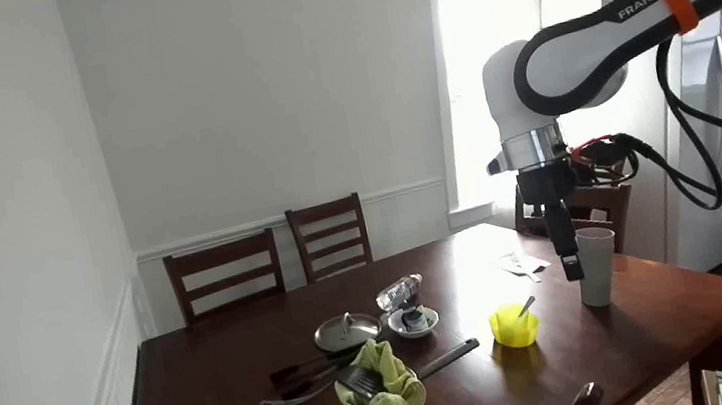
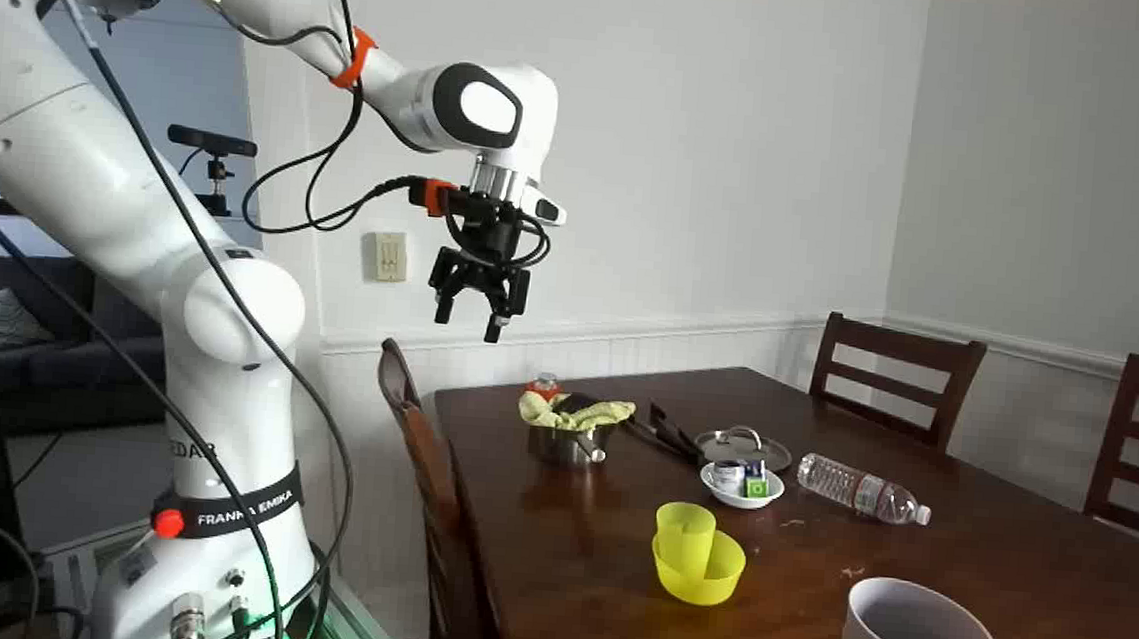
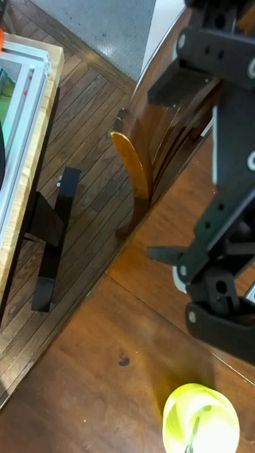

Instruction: Remove the spoon from the yellow cup, then remove the yellow cup from the yellow bowl

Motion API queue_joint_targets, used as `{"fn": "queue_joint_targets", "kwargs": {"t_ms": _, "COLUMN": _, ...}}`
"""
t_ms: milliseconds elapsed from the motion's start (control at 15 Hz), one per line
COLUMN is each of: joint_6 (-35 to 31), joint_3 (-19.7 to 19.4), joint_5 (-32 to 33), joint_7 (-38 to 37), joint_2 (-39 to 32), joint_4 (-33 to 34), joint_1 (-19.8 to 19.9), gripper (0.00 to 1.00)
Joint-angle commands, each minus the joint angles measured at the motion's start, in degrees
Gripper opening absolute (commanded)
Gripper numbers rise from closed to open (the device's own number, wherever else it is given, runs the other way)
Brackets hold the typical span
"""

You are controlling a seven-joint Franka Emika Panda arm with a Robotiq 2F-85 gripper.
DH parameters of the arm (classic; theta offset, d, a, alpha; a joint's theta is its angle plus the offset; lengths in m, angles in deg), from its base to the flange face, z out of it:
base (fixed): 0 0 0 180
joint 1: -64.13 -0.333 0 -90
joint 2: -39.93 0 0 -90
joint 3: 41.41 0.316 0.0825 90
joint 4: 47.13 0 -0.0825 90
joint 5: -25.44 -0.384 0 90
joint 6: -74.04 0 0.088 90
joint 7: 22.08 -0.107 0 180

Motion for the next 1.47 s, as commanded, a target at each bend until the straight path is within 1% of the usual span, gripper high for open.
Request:
{"fn": "queue_joint_targets", "kwargs": {"t_ms": 0, "joint_6": 0.17, "joint_3": 0.23, "joint_5": -0.12, "joint_7": 0.09, "joint_2": -0.03, "joint_4": 0.12, "joint_1": 0.22, "gripper": 1.00}}
{"fn": "queue_joint_targets", "kwargs": {"t_ms": 133, "joint_6": 0.16, "joint_3": 0.23, "joint_5": -0.13, "joint_7": 0.09, "joint_2": -0.03, "joint_4": 0.12, "joint_1": 0.22, "gripper": 1.00}}
{"fn": "queue_joint_targets", "kwargs": {"t_ms": 267, "joint_6": -2.83, "joint_3": -1.61, "joint_5": 1.79, "joint_7": -3.92, "joint_2": -1.45, "joint_4": 0.31, "joint_1": 4.50, "gripper": 1.00}}
{"fn": "queue_joint_targets", "kwargs": {"t_ms": 333, "joint_6": -4.56, "joint_3": -2.30, "joint_5": 2.97, "joint_7": -4.61, "joint_2": -1.72, "joint_4": 0.31, "joint_1": 6.06, "gripper": 1.00}}
{"fn": "queue_joint_targets", "kwargs": {"t_ms": 533, "joint_6": -13.48, "joint_3": -3.08, "joint_5": 10.32, "joint_7": -5.11, "joint_2": -4.24, "joint_4": 0.66, "joint_1": 10.85, "gripper": 1.00}}
{"fn": "queue_joint_targets", "kwargs": {"t_ms": 733, "joint_6": -24.05, "joint_3": -4.54, "joint_5": 15.91, "joint_7": -4.98, "joint_2": -8.81, "joint_4": 0.65, "joint_1": 14.02, "gripper": 1.00}}
{"fn": "queue_joint_targets", "kwargs": {"t_ms": 867, "joint_6": -30.24, "joint_3": -5.73, "joint_5": 17.08, "joint_7": -4.98, "joint_2": -12.28, "joint_4": 0.73, "joint_1": 15.38, "gripper": 1.00}}
{"fn": "queue_joint_targets", "kwargs": {"t_ms": 933, "joint_6": -32.68, "joint_3": -6.89, "joint_5": 15.84, "joint_7": -5.02, "joint_2": -14.44, "joint_4": 1.12, "joint_1": 15.78, "gripper": 1.00}}
{"fn": "queue_joint_targets", "kwargs": {"t_ms": 1000, "joint_6": -28.59, "joint_3": -5.36, "joint_5": 14.95, "joint_7": -4.12, "joint_2": -10.33, "joint_4": 0.14, "joint_1": 15.04, "gripper": 1.00}}
{"fn": "queue_joint_targets", "kwargs": {"t_ms": 1133, "joint_6": -29.57, "joint_3": -5.66, "joint_5": 14.93, "joint_7": -4.04, "joint_2": -12.06, "joint_4": 0.22, "joint_1": 15.26, "gripper": 1.00}}
{"fn": "queue_joint_targets", "kwargs": {"t_ms": 1333, "joint_6": -29.49, "joint_3": -5.33, "joint_5": 14.93, "joint_7": -4.08, "joint_2": -11.47, "joint_4": 0.22, "joint_1": 15.02, "gripper": 1.00}}
{"fn": "queue_joint_targets", "kwargs": {"t_ms": 1400, "joint_6": -29.48, "joint_3": -6.17, "joint_5": 14.50, "joint_7": -5.75, "joint_2": -14.79, "joint_4": 1.41, "joint_1": 16.02, "gripper": 1.00}}
